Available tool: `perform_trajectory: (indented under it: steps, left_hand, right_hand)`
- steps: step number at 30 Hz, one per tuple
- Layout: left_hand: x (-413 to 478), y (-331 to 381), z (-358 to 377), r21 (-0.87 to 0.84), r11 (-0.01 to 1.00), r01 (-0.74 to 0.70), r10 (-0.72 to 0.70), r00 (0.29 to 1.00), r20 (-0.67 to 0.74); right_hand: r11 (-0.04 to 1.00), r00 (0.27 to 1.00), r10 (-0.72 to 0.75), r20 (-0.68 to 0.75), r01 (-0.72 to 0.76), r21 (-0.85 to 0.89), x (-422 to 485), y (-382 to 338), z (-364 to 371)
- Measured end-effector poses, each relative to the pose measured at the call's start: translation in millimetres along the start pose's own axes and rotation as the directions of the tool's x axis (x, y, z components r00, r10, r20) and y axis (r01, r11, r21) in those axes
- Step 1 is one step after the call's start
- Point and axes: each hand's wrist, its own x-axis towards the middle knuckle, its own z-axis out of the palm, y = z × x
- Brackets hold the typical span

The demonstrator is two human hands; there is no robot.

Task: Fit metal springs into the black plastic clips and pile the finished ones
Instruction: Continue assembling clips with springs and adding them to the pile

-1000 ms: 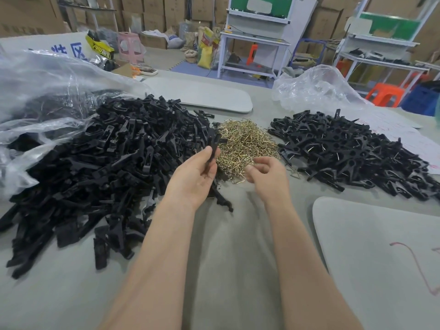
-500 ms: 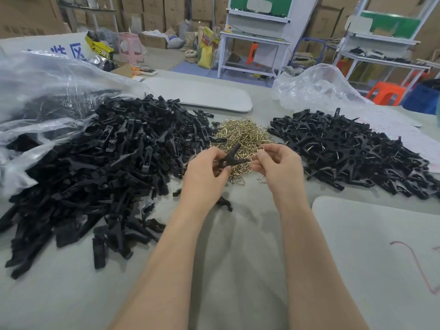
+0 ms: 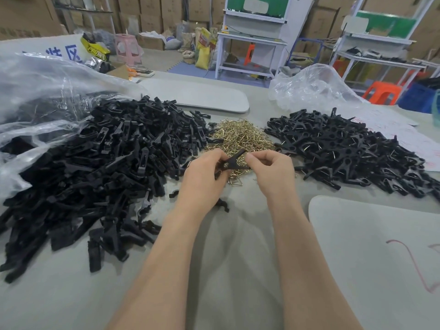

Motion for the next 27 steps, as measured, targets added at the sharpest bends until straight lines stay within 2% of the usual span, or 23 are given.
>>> perform_trajectory:
  steps: [5,7,9,10,12,13,15,19,22,24,27]
  left_hand:
    - [0,0,0,-0.008,1.000,-0.011,0.011,1.000,0.021]
    - [0,2,-3,-0.023,1.000,-0.002,0.003,0.999,0.045]
    - [-1,4,-6,-0.068,0.998,0.013,-0.008,0.997,0.080]
    - [-2,5,-9,-0.100,0.995,0.027,-0.017,0.995,0.094]
    - [-2,7,-13,-0.146,0.988,0.053,-0.035,0.992,0.121]
    - [-2,7,-14,-0.151,0.987,0.061,-0.041,0.990,0.136]
    - [-1,6,-16,-0.121,0.990,0.067,-0.047,0.986,0.161]
    - [-2,8,-15,-0.029,0.999,0.033,-0.027,0.982,0.184]
    - [-1,7,-16,-0.010,1.000,0.014,-0.012,0.982,0.191]
    - [-1,6,-18,-0.050,0.999,0.020,-0.010,0.983,0.185]
    - [-2,9,-19,-0.112,0.994,0.014,0.006,0.984,0.175]
  right_hand:
    - [1.000,1.000,-0.016,-0.027,0.015,-0.010,-1,2,5]
    - [0.997,0.998,0.067,0.011,-0.068,0.023,0,1,2]
    - [0.957,0.959,0.231,0.165,-0.254,0.137,3,0,-6]
    - [0.904,0.912,0.301,0.280,-0.366,0.220,5,-1,-11]
    - [0.791,0.812,0.340,0.475,-0.520,0.322,7,-1,-20]
    - [0.773,0.784,0.332,0.525,-0.545,0.326,7,0,-23]
    - [0.782,0.768,0.326,0.551,-0.547,0.300,6,1,-25]
    - [0.862,0.806,0.332,0.490,-0.470,0.190,8,5,-26]
    - [0.873,0.807,0.315,0.499,-0.453,0.181,8,6,-26]
    - [0.840,0.776,0.305,0.552,-0.492,0.228,7,7,-25]
    - [0.721,0.684,0.243,0.688,-0.602,0.343,3,10,-23]
